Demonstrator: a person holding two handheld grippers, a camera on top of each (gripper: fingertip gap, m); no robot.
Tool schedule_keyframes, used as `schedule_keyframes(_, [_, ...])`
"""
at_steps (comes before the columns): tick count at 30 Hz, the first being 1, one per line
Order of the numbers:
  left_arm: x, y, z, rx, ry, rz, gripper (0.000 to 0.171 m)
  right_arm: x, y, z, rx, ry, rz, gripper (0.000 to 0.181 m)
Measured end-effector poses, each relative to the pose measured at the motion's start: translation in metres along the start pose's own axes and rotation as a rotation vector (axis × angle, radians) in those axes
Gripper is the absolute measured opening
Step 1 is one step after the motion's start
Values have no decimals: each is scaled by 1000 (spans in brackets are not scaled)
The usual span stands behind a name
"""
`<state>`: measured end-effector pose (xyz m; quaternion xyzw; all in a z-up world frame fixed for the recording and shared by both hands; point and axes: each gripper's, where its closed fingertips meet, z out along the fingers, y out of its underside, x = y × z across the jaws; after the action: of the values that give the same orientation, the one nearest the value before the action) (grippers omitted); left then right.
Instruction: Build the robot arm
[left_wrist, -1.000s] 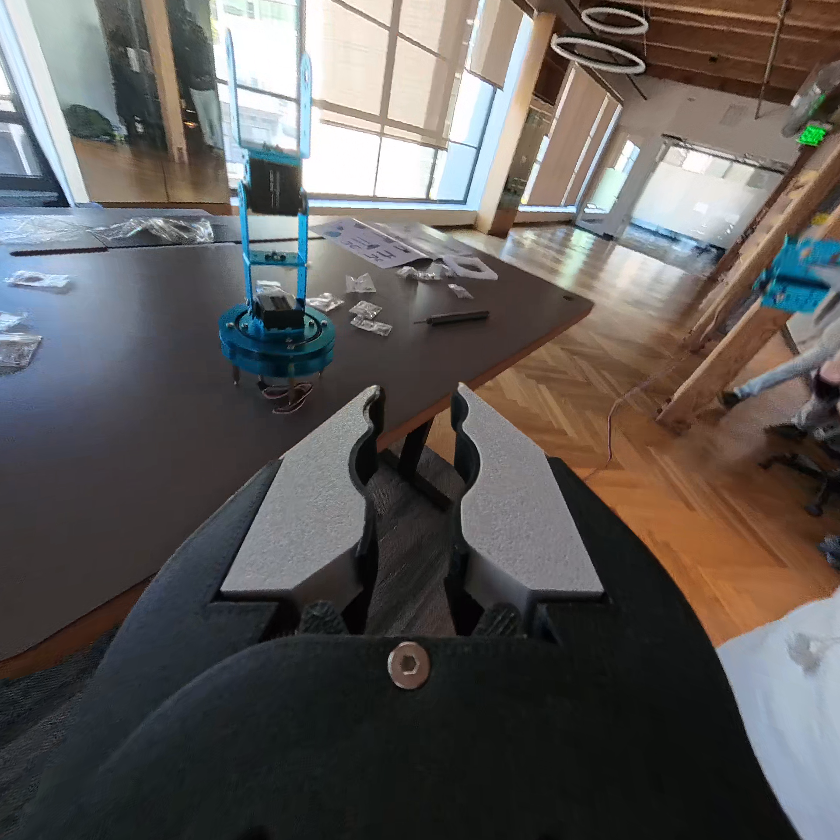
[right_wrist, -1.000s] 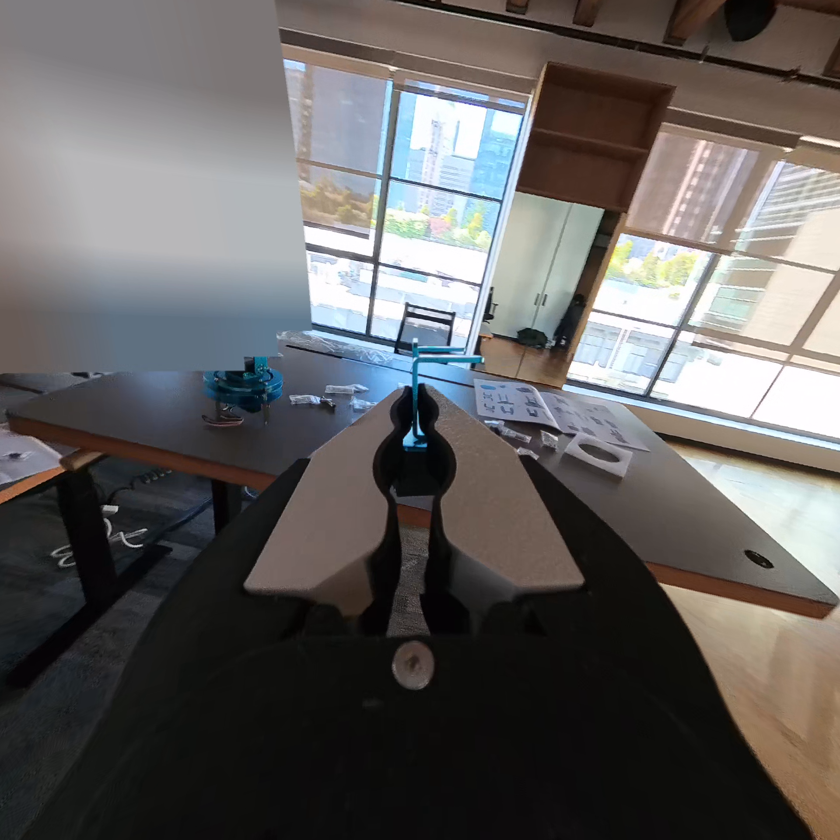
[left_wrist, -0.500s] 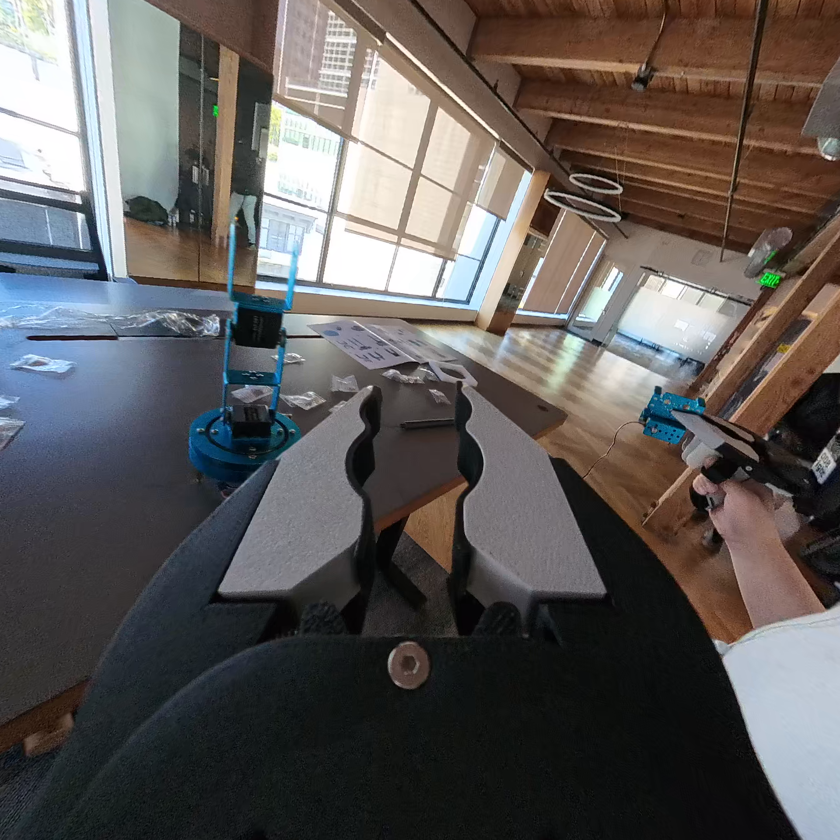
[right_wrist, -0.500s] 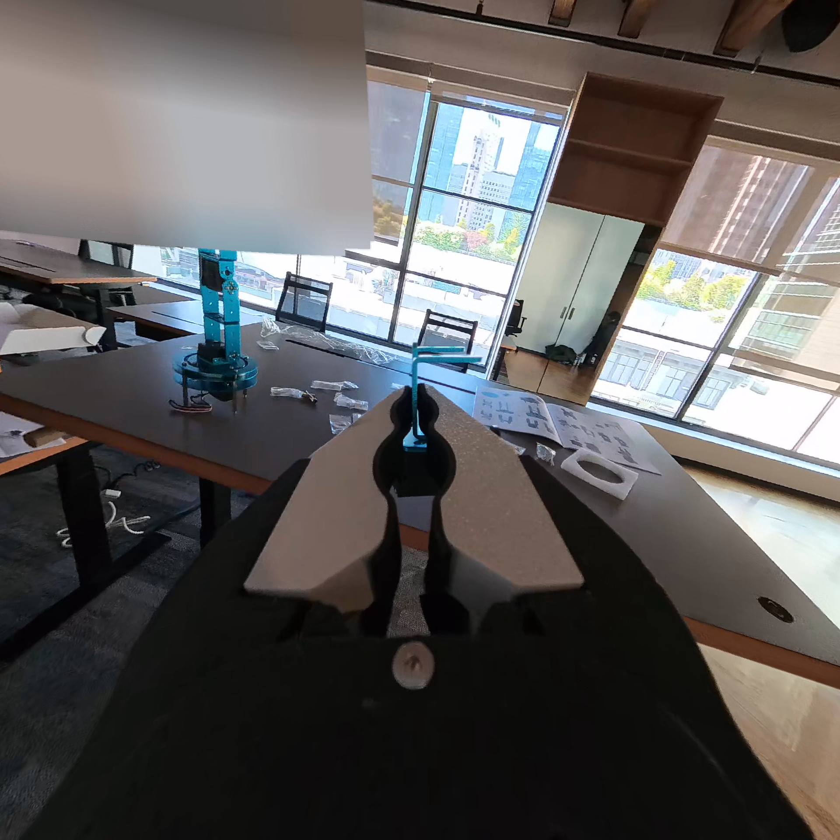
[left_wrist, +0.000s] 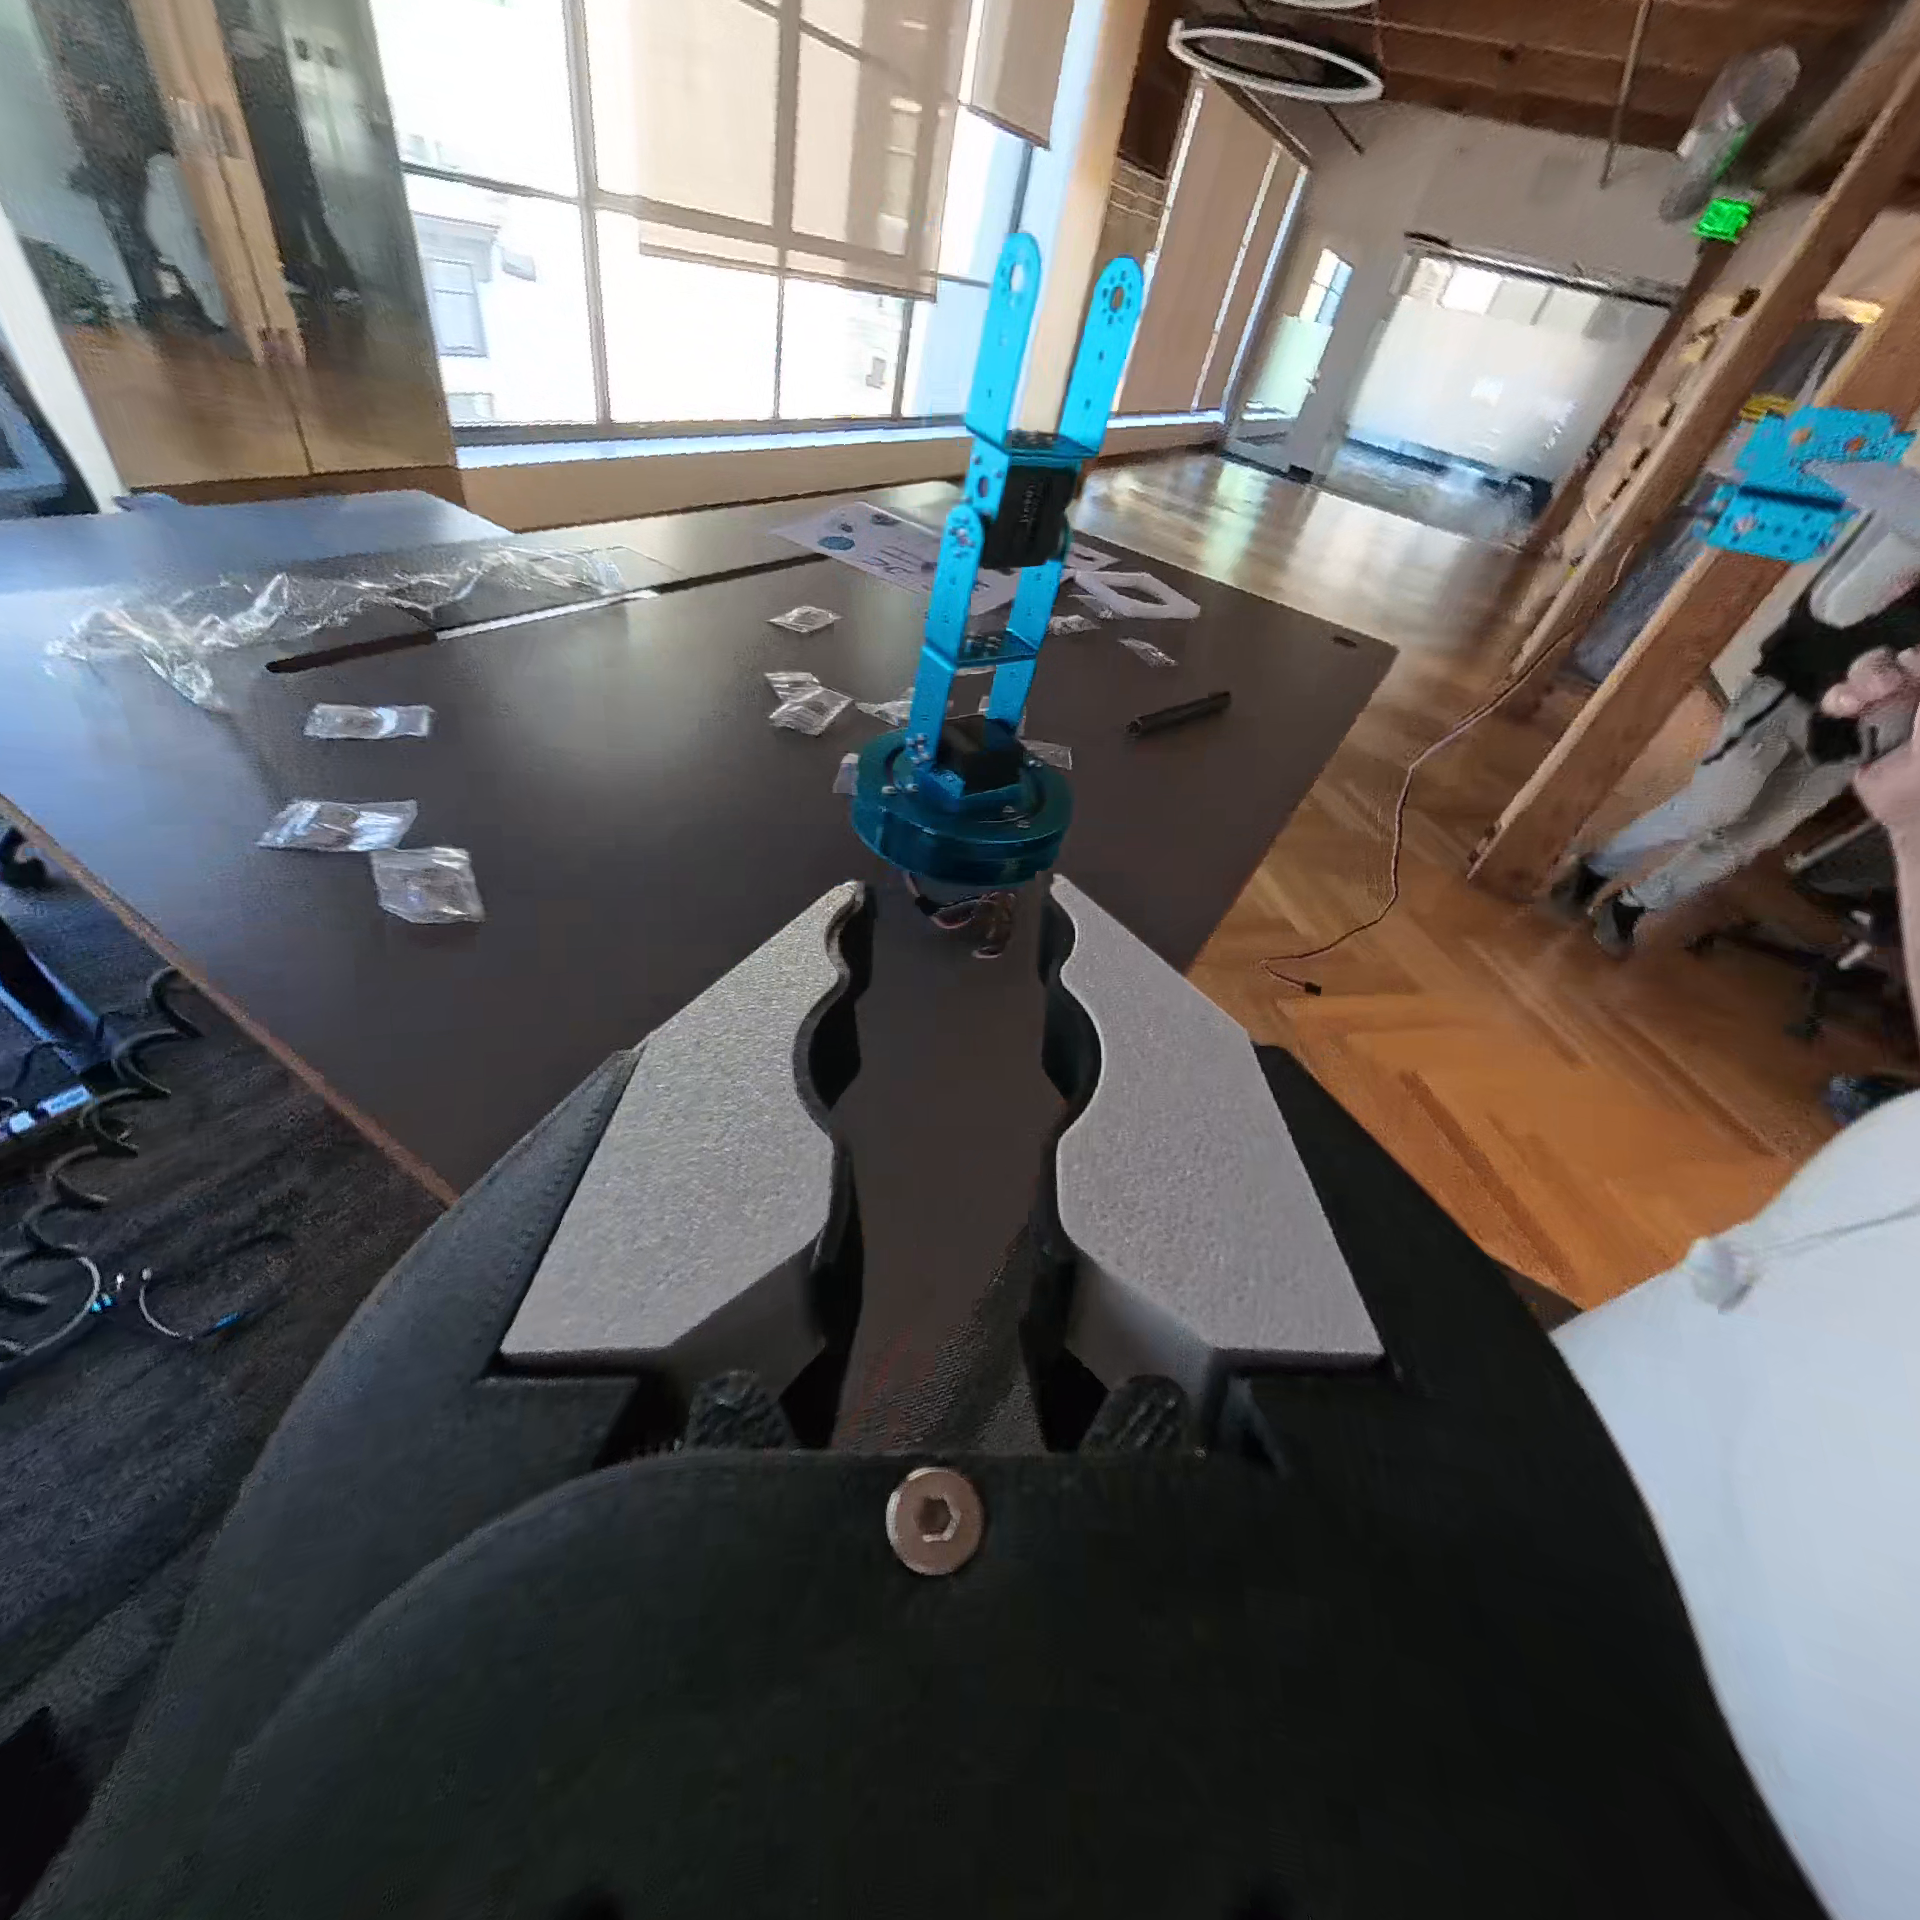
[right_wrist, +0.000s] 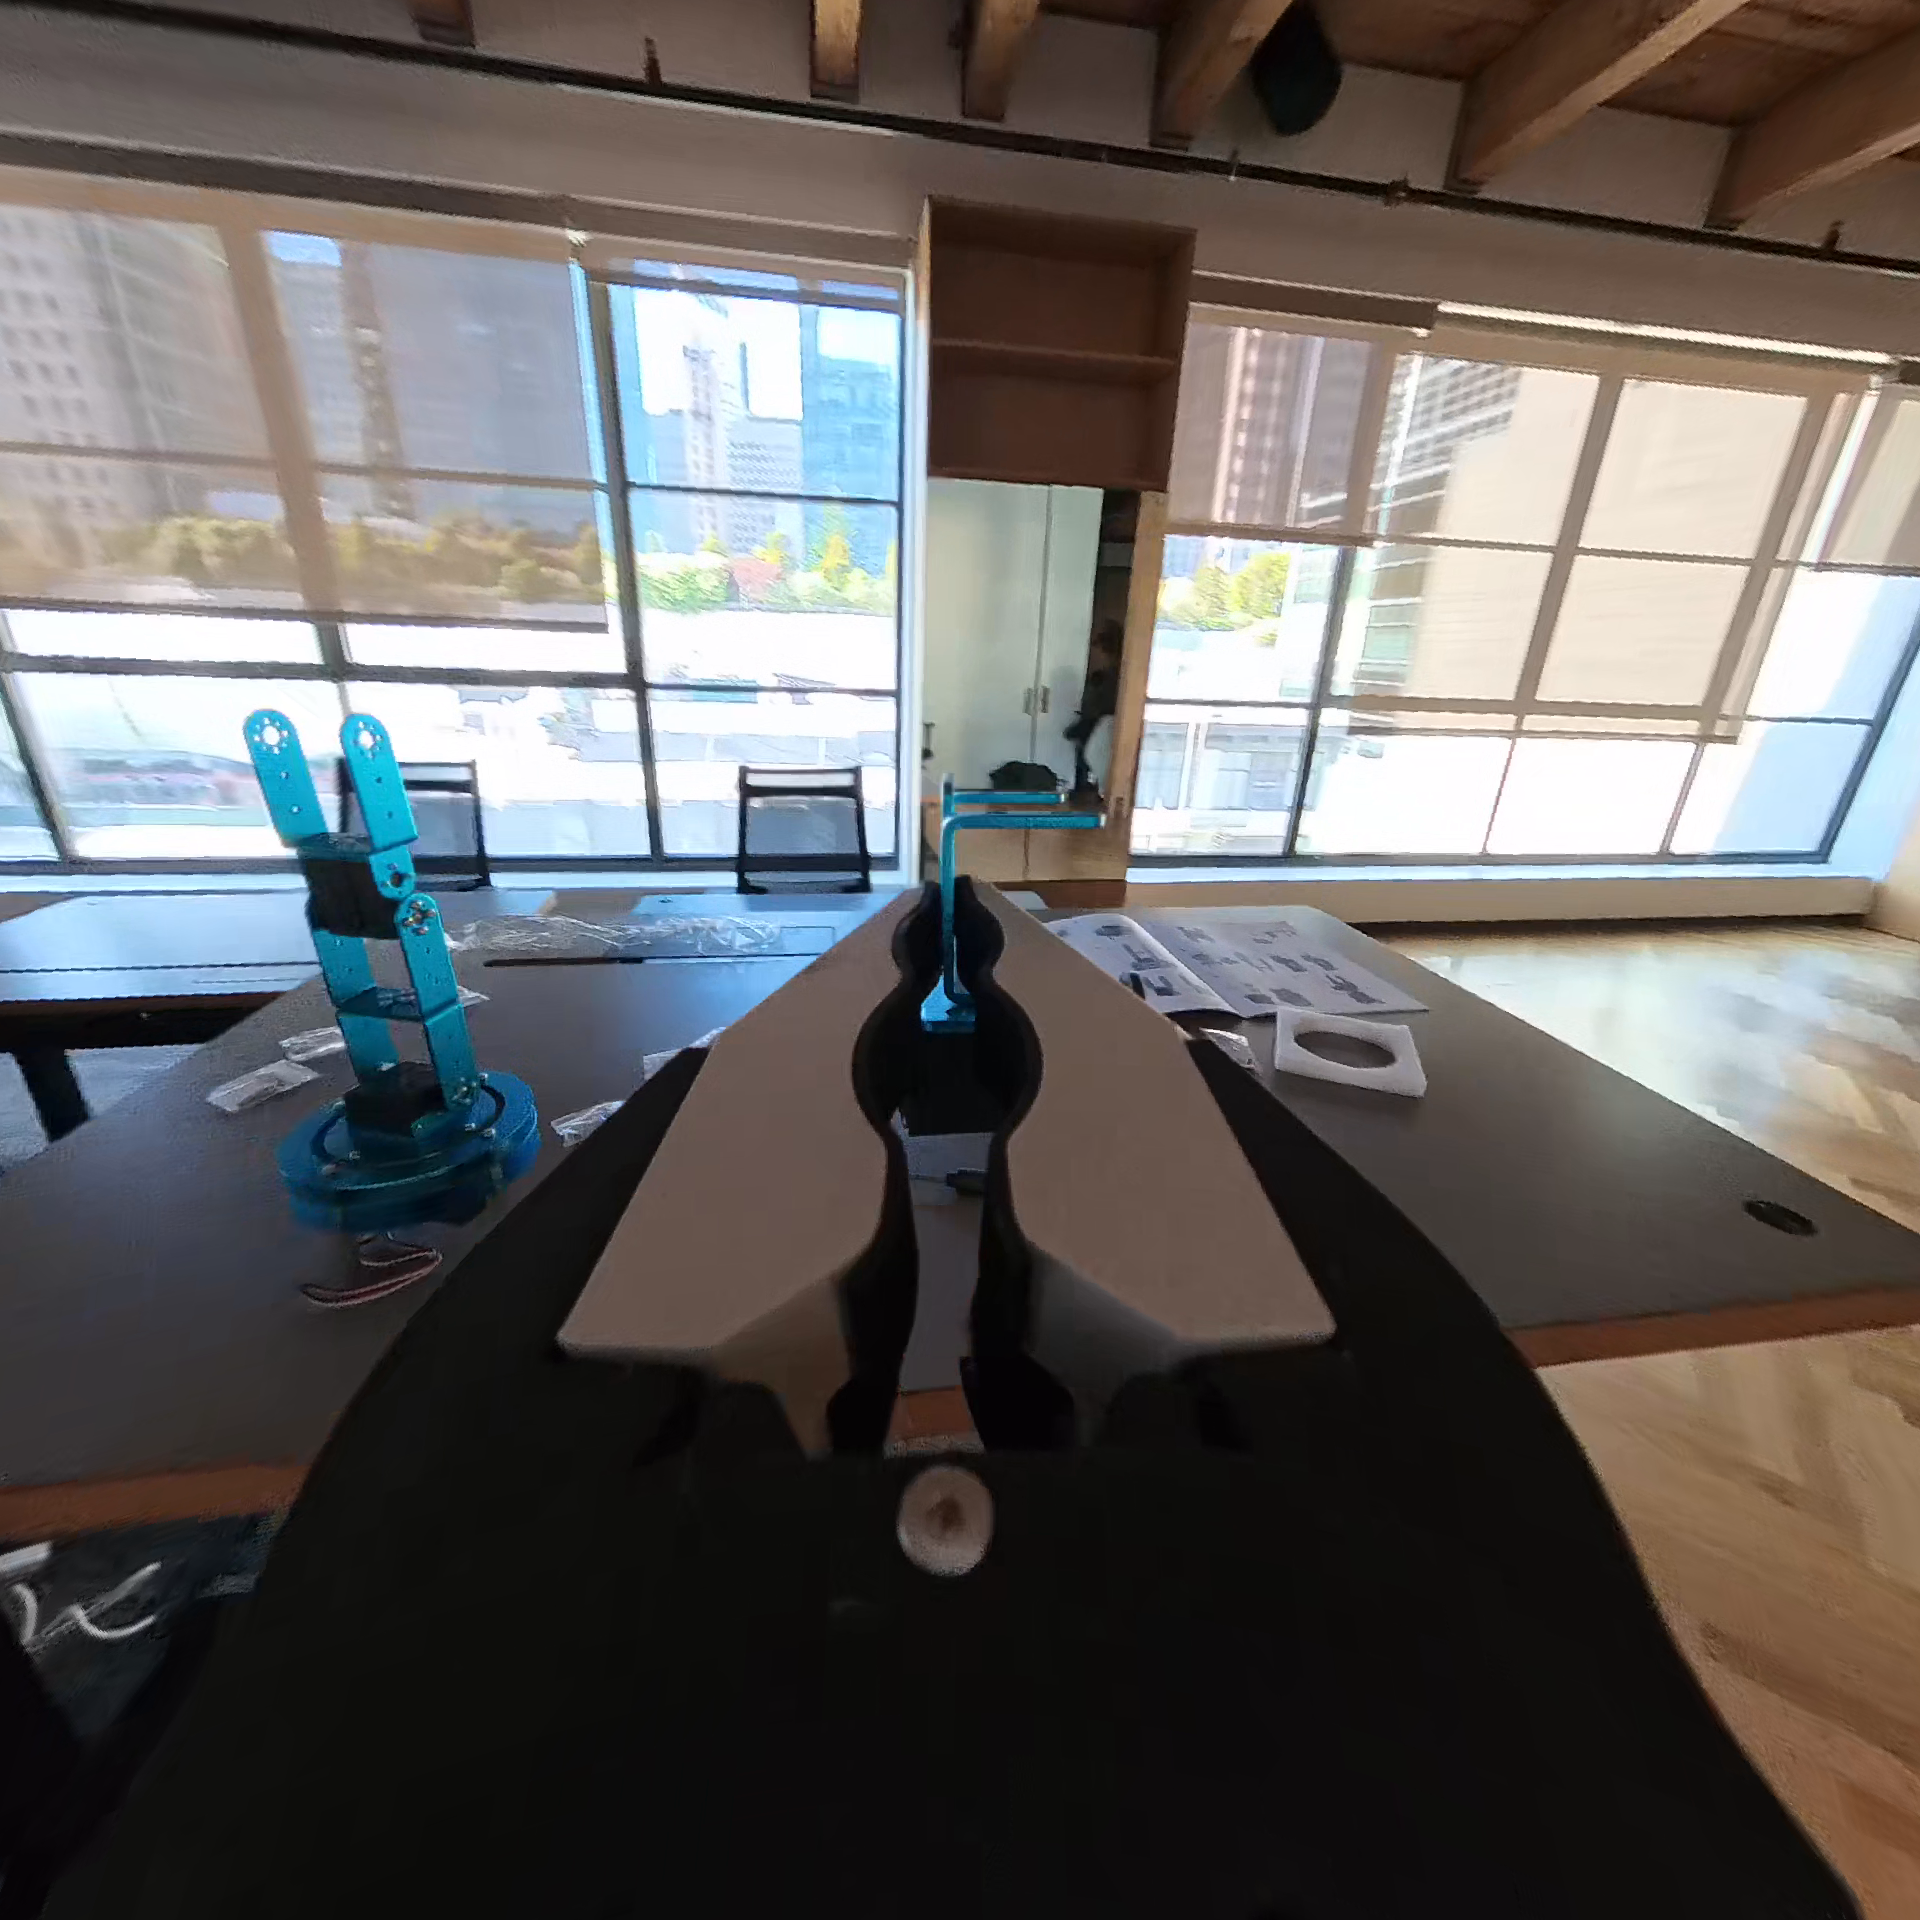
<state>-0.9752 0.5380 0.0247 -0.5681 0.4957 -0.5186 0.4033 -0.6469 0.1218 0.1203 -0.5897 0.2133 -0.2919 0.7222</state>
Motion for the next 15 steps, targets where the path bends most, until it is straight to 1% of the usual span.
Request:
schedule_keyframes(3, [-28, -5, -5, 3, 79, -2, 29, -34, -18, 4, -11, 25, -40, 1])
schedule_keyframes(7, [-50, -5, -12, 78, 144, -33, 27, -72, -36, 9, -37, 31, -104, 1])
schedule_keyframes(9, [-59, 3, -15, 104, 168, -70, 26, -87, -45, 10, -35, 27, -116, 1])
schedule_keyframes(13, [-77, 25, -17, 82, 202, -135, 26, -112, -57, 14, -57, 18, -131, 1])
schedule_keyframes(15, [-84, 29, -18, 88, 215, -146, 27, -124, -61, 16, -71, 11, -140, 1])
